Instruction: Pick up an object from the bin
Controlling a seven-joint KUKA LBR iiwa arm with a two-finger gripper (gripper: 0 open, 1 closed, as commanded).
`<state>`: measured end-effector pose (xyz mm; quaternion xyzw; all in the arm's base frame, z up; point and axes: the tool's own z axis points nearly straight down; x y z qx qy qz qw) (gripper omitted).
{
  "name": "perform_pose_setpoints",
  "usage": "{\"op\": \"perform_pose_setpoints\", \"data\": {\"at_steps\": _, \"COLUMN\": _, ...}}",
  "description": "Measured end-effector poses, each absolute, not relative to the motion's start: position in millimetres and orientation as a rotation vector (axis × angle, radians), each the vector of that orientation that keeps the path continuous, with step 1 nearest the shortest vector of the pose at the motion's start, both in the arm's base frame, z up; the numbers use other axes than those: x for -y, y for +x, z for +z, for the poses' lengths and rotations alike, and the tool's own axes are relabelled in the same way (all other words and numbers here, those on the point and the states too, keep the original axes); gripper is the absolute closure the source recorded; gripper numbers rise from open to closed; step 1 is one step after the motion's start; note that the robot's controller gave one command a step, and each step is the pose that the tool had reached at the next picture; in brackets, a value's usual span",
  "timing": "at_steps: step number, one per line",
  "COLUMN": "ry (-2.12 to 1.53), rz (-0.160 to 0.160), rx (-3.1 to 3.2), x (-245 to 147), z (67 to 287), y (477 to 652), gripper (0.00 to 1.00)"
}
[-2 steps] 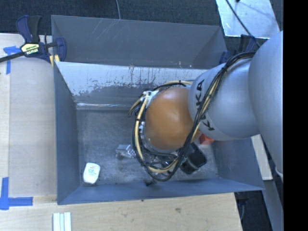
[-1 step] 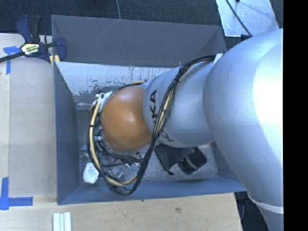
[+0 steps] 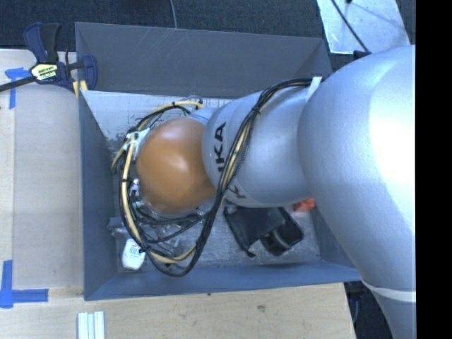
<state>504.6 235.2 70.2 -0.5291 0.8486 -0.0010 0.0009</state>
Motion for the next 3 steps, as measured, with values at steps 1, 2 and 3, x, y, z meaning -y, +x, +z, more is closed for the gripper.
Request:
{"op": "perform_pose_setpoints", "data": {"at_steps": 1, "ry": -1.659, "rz": 0.001, "rx": -2.666, "x": -236.9, "z": 70.3, "y": 503.9, "gripper": 1.00}}
{"op": "perform_pose_setpoints", "data": {"at_steps": 2, "ry": -2.264, "rz": -0.002, "rx": -2.167, "x": -243.0, "z": 201.1, "y": 569.6, "gripper": 1.00}}
{"op": "perform_pose_setpoints", "data": {"at_steps": 3, "ry": -2.489, "rz": -0.006, "rx": -1.902, "x": -222.1, "z": 311.2, "y": 576.9, "gripper": 1.00}}
